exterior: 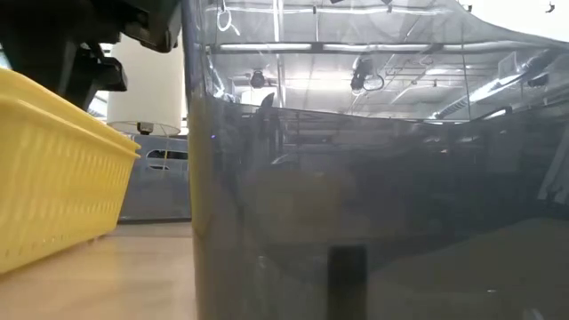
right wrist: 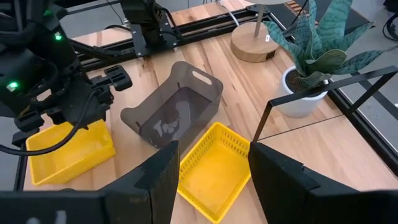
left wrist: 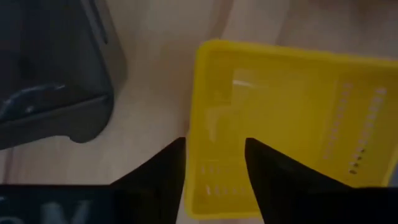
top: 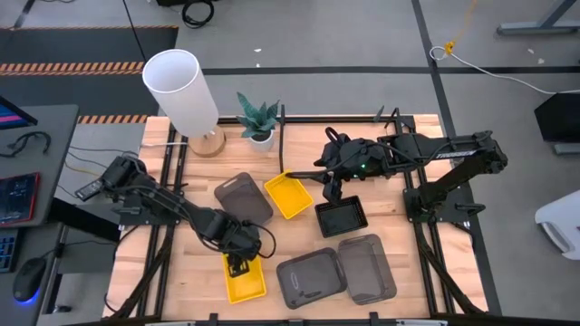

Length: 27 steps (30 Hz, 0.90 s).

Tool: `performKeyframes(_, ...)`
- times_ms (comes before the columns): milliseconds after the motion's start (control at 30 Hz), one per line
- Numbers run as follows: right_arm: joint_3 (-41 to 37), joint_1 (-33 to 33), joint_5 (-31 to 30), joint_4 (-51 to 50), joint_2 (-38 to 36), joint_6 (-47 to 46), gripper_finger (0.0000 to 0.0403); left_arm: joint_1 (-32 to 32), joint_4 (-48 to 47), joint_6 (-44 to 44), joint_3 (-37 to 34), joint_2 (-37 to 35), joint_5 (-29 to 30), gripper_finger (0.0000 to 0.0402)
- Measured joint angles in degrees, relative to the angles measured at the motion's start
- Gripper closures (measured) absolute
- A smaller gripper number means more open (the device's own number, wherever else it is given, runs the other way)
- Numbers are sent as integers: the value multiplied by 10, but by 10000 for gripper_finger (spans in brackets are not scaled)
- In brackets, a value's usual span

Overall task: Stack baskets on shelf by color
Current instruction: Stack the bottom left yellow bin on the bottom center yellow bin, then stack the top yellow bin on the bottom yellow bin

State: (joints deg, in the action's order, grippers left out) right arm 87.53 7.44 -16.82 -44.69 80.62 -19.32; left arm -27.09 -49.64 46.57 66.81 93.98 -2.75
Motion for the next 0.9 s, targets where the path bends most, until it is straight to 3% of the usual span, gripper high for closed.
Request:
performKeyframes(233,0,-1,0,0,0,13,206,46,4,8,18,-19,-1,222)
performKeyframes(500,0,-9,0,-5,-18,9,206,142,89,-88,107,-2,66,266)
performKeyframes(667,0,-8,-28,-20,-52,-18,206,190,160,-141,110,30,98,283)
performKeyframes(900,1,5,-92,-12,-111,-21,206,214,247,-177,109,86,106,229)
